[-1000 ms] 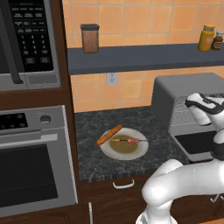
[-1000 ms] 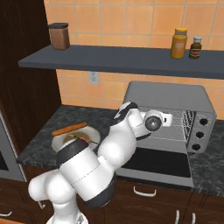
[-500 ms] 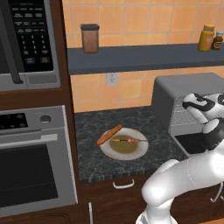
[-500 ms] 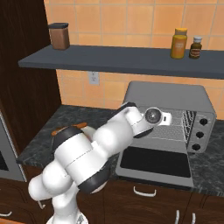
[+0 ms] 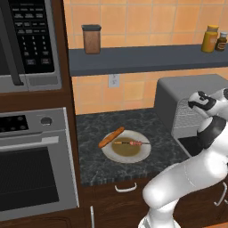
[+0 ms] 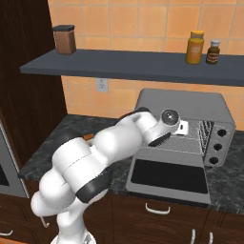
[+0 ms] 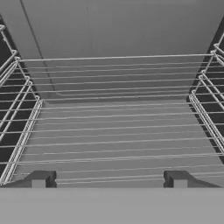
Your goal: Pick up the kebab skewer and baguette bread, and place them inside the toaster oven. Close the toaster oven door and start by setting the timer.
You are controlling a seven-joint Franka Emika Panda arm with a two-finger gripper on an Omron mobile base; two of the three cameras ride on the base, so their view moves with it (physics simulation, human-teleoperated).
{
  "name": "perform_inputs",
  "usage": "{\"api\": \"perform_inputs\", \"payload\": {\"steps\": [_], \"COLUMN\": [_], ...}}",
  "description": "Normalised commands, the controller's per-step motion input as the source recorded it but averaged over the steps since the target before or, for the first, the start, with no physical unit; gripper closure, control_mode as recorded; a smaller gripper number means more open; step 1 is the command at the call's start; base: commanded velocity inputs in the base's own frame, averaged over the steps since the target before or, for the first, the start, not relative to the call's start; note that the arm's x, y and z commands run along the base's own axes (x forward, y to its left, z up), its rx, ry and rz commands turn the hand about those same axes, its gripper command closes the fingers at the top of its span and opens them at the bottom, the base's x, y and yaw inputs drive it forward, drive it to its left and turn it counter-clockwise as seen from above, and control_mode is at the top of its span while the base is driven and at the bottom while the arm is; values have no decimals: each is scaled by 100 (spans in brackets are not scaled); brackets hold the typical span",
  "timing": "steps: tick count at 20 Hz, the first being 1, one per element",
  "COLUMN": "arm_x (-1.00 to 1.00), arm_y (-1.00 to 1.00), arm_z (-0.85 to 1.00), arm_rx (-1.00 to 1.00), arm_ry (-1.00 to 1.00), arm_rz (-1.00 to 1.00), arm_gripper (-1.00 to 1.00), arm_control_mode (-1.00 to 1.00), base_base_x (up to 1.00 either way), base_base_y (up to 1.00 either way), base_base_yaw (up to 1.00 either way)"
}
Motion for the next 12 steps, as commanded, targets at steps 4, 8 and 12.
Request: {"api": "perform_inputs", "payload": {"steps": [4, 8, 12], "arm_x": [-92, -89, -78], "arm_y": [0, 0, 0], "arm_z": [-100, -100, -100], "arm_rx": [4, 1, 0], "arm_ry": [3, 10, 20], "arm_rz": [0, 0, 0], "arm_gripper": [-100, -100, -100], "arm_control_mode": [-100, -100, -100], "base_base_x": [0, 0, 0], "base_base_y": [0, 0, 0], "base_base_yaw": [0, 0, 0]}}
